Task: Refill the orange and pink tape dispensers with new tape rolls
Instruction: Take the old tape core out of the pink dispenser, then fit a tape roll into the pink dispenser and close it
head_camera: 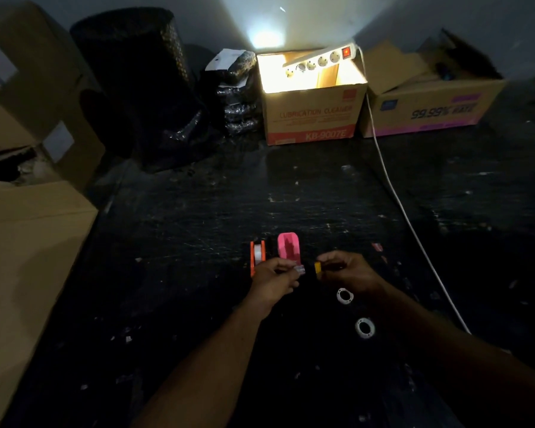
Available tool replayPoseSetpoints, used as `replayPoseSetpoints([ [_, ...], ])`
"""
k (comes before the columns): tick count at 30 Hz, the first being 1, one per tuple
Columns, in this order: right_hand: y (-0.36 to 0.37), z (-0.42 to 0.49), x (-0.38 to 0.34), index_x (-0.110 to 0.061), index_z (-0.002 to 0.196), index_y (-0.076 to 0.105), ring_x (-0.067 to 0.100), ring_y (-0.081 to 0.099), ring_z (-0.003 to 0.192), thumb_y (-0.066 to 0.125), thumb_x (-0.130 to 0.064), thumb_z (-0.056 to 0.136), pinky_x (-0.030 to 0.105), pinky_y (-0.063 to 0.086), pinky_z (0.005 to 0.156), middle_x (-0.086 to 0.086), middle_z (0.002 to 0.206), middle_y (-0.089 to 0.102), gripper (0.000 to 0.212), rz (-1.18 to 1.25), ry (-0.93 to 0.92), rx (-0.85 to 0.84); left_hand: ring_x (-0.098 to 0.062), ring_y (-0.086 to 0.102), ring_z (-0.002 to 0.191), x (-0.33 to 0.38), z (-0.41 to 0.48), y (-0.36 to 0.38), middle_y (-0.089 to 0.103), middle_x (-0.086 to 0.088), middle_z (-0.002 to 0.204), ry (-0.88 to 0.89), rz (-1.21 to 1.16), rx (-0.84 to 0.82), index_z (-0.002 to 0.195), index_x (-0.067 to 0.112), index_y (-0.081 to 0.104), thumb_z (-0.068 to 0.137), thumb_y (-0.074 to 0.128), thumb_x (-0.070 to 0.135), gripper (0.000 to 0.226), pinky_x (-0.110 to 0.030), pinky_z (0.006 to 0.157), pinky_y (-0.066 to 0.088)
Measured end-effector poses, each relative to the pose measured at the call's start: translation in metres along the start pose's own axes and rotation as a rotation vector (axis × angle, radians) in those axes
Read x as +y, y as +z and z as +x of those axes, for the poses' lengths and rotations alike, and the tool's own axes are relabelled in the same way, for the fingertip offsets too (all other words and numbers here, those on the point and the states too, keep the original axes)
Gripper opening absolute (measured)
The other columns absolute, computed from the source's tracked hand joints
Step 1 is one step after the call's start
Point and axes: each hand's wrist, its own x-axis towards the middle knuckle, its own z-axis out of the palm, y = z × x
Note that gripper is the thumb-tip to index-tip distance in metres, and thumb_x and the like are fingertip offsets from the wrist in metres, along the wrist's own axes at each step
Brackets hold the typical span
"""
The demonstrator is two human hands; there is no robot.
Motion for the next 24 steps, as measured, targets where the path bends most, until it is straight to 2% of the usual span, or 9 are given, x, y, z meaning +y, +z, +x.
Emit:
replayPoseSetpoints([
  [3, 0.000, -0.002, 0.005, -0.009, 0.096, 0.068, 0.015, 0.064, 0.076, 0.074, 0.009, 0.073, 0.026, 0.052, 0.072, 0.006, 0.083, 0.069, 0.030, -0.153, -0.047, 0.003, -0.012, 0.065, 0.071, -0.004, -0.001, 0.003, 0.072, -0.005, 0.096, 0.005, 0.029, 0.014, 0.104, 0.015, 0.069, 0.085, 0.073, 0.013, 0.019, -0.026, 0.065, 0.054],
  [5, -0.001, -0.005, 0.009, -0.014, 0.097, 0.072, 0.016, 0.067, 0.085, 0.075, -0.009, 0.075, 0.027, 0.051, 0.076, 0.003, 0.090, 0.072, 0.022, -0.483, -0.110, -0.040, -0.012, 0.065, 0.070, -0.006, -0.001, 0.002, 0.072, -0.004, 0.097, 0.000, 0.044, 0.020, 0.103, 0.015, 0.068, 0.086, 0.072, 0.011, 0.018, -0.025, 0.064, 0.054],
  [7, 0.001, -0.013, 0.014, -0.023, 0.100, 0.071, 0.021, 0.070, 0.094, 0.068, -0.030, 0.075, 0.032, 0.054, 0.078, 0.003, 0.101, 0.074, 0.025, -0.787, -0.108, -0.100, -0.013, 0.067, 0.074, -0.009, 0.000, 0.001, 0.072, -0.002, 0.098, -0.014, 0.052, 0.021, 0.101, 0.016, 0.069, 0.085, 0.072, 0.011, 0.017, -0.026, 0.066, 0.055],
  [9, 0.006, -0.021, 0.020, -0.029, 0.108, 0.066, 0.029, 0.065, 0.106, 0.062, -0.040, 0.075, 0.037, 0.053, 0.084, 0.005, 0.115, 0.069, 0.035, -1.006, -0.068, -0.120, -0.014, 0.067, 0.075, -0.012, 0.000, 0.000, 0.071, -0.001, 0.096, -0.024, 0.061, 0.029, 0.100, 0.016, 0.069, 0.085, 0.073, 0.011, 0.016, -0.028, 0.068, 0.056],
  [12, 0.013, -0.029, 0.031, -0.037, 0.123, 0.058, 0.027, 0.049, 0.124, 0.057, -0.045, 0.082, 0.039, 0.040, 0.096, -0.001, 0.137, 0.055, 0.042, -1.249, -0.060, -0.161, -0.014, 0.066, 0.070, -0.013, 0.000, 0.003, 0.071, -0.004, 0.093, -0.010, 0.072, 0.040, 0.096, 0.015, 0.068, 0.085, 0.073, 0.010, 0.013, -0.026, 0.064, 0.054],
  [15, 0.004, -0.036, 0.041, -0.037, 0.126, 0.056, 0.027, 0.046, 0.125, 0.060, -0.051, 0.079, 0.038, 0.038, 0.097, -0.004, 0.140, 0.053, 0.049, -1.245, -0.060, -0.130, -0.014, 0.065, 0.069, -0.014, 0.001, 0.008, 0.070, -0.002, 0.091, -0.004, 0.080, 0.028, 0.089, 0.019, 0.066, 0.085, 0.072, 0.010, 0.012, -0.025, 0.062, 0.054],
  [20, -0.024, -0.057, 0.053, -0.024, 0.116, 0.064, 0.033, 0.057, 0.108, 0.071, -0.053, 0.069, 0.039, 0.050, 0.084, 0.006, 0.116, 0.062, 0.056, -1.095, -0.041, 0.084, -0.013, 0.061, 0.062, -0.018, 0.000, 0.028, 0.066, -0.002, 0.082, -0.017, 0.093, -0.014, 0.087, 0.019, 0.064, 0.087, 0.067, 0.004, 0.016, -0.025, 0.061, 0.051],
  [21, -0.029, -0.060, 0.058, -0.022, 0.118, 0.062, 0.033, 0.057, 0.109, 0.072, -0.054, 0.068, 0.041, 0.051, 0.085, 0.008, 0.117, 0.061, 0.060, -1.083, -0.003, 0.081, -0.013, 0.061, 0.063, -0.019, 0.000, 0.033, 0.066, -0.002, 0.081, -0.025, 0.099, -0.028, 0.089, 0.017, 0.064, 0.087, 0.067, 0.004, 0.014, -0.026, 0.062, 0.051],
  [24, -0.034, -0.071, 0.068, -0.022, 0.137, 0.049, 0.032, 0.052, 0.124, 0.073, -0.047, 0.071, 0.040, 0.047, 0.099, 0.011, 0.136, 0.053, 0.074, -0.975, 0.122, -0.016, -0.013, 0.063, 0.066, -0.021, -0.005, 0.046, 0.067, -0.001, 0.083, -0.036, 0.110, -0.062, 0.103, 0.009, 0.065, 0.086, 0.068, 0.007, 0.017, -0.027, 0.064, 0.052],
])
